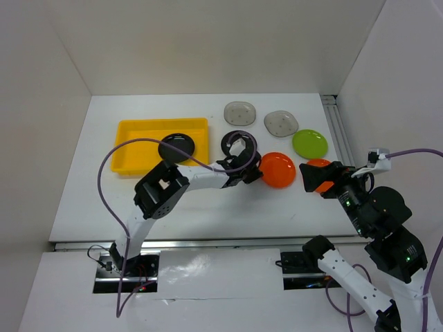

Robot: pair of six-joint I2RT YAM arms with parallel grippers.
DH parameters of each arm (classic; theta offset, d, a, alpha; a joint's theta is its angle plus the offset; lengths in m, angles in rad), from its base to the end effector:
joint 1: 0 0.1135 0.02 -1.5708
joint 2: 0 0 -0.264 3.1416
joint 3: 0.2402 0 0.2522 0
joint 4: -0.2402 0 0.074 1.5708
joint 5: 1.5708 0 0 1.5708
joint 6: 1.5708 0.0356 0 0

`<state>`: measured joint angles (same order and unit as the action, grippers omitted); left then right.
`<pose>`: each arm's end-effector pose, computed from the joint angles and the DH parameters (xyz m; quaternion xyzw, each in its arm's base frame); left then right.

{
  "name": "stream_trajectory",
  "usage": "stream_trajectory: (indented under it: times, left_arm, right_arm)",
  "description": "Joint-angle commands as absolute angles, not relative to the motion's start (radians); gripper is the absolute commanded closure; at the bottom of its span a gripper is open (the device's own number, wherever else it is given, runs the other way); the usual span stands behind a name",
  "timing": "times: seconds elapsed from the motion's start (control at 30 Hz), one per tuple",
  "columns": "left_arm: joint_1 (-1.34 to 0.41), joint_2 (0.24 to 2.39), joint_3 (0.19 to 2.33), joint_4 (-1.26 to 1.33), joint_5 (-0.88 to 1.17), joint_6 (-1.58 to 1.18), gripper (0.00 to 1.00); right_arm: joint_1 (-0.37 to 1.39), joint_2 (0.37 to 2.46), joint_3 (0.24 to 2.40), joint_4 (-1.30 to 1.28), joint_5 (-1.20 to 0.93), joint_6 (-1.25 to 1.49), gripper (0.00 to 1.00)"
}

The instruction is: Place the plates into the plastic bin on the countertop

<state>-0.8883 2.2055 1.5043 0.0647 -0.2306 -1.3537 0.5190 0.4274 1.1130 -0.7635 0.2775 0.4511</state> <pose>0.3152 -0.3749 0.1493 -0.2549 0.8511 -0.3582 0.2870 0.0389 0.0110 0.4160 0.0692 0.7298 0.2237 0.6423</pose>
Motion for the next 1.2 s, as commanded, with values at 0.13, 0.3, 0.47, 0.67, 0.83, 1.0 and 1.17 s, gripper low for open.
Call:
stream_trajectory:
  times: [0.13,0.3,0.47,0.67,0.83,1.0,1.17]
  left_arm:
    - [-0.899,1.783,1.389,-0.129,-0.272,-1.235,1.0]
    - [-0.746,1.568,1.313,-0.329,-0.353,-1.209,1.0]
    - [-0.522,1.419,1.195,-0.423,-0.339,-1.132,1.0]
    - [-0.261,1.445,1.134,-0.312,-0.207,-1.005,1.0]
    - [-0.193,1.548,1.155,-0.272,-0.187,-0.951,1.0]
    - [-0.146,1.582,1.12,-0.245,-0.169,-0.943,1.0]
    - [-0.115,1.626,1.109,-0.27,-0.169,-0.953,0.98]
  right_arm:
    - [0.518,0.429,1.062,-0.694,0.275,0.442,0.0]
    - [0.518,0.55,0.927,-0.548,0.288,0.483,0.0]
    - [0.508,0.829,0.798,-0.214,0.195,0.456,0.0]
    - [0.304,1.245,0.827,0.107,-0.05,0.416,0.0]
    - [0.212,1.511,0.874,0.257,-0.179,0.425,0.04]
    - [0.161,1.75,0.933,0.325,-0.31,0.434,0.11]
    - [0.152,1.876,1.031,0.322,-0.344,0.443,0.11]
